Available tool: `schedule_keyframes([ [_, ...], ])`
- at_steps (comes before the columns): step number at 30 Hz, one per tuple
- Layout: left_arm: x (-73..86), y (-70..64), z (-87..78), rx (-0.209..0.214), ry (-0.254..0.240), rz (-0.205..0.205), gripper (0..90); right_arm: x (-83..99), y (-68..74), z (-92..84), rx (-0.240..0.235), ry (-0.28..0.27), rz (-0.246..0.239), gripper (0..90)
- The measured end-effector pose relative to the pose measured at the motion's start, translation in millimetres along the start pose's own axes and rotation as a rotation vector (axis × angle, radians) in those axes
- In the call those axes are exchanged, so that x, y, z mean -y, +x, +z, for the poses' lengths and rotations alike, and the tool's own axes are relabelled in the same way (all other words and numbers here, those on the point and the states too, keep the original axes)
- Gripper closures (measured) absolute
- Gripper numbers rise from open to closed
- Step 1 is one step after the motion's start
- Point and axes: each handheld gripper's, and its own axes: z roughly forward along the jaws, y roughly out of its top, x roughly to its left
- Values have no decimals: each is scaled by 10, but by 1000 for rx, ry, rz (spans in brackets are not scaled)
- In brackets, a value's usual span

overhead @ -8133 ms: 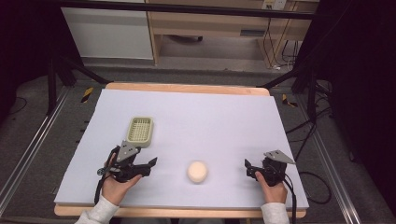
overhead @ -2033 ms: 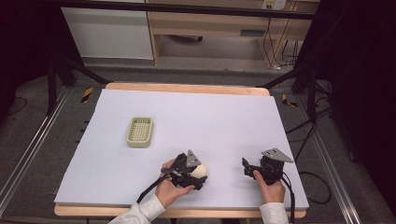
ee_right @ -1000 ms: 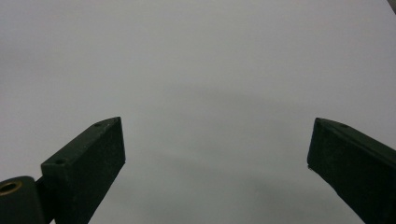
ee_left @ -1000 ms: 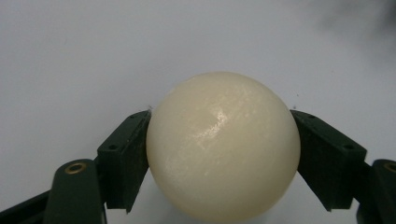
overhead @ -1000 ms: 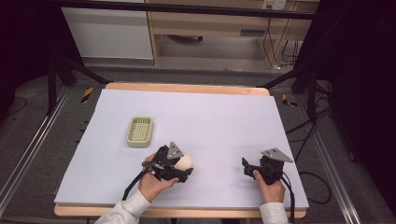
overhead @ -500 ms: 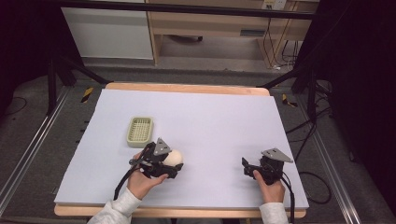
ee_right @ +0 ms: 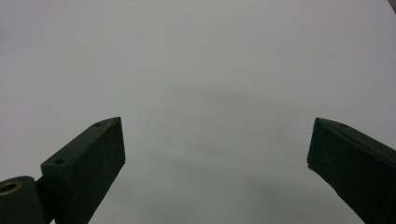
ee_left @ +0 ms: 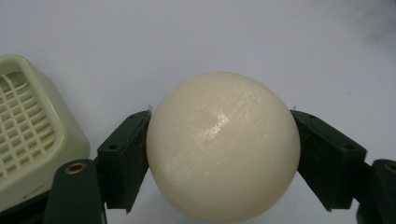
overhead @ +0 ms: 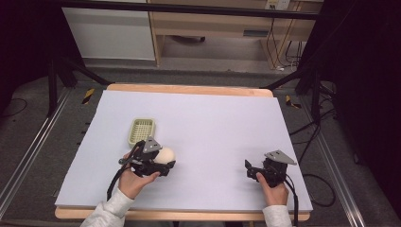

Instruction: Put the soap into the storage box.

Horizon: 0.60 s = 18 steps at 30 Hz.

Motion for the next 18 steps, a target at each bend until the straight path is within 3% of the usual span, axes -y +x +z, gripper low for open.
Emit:
schedule_keyframes([
  [18,-3,294,-115,-41,-20,-72,241,3,15,-2,-9,1,-6,46],
])
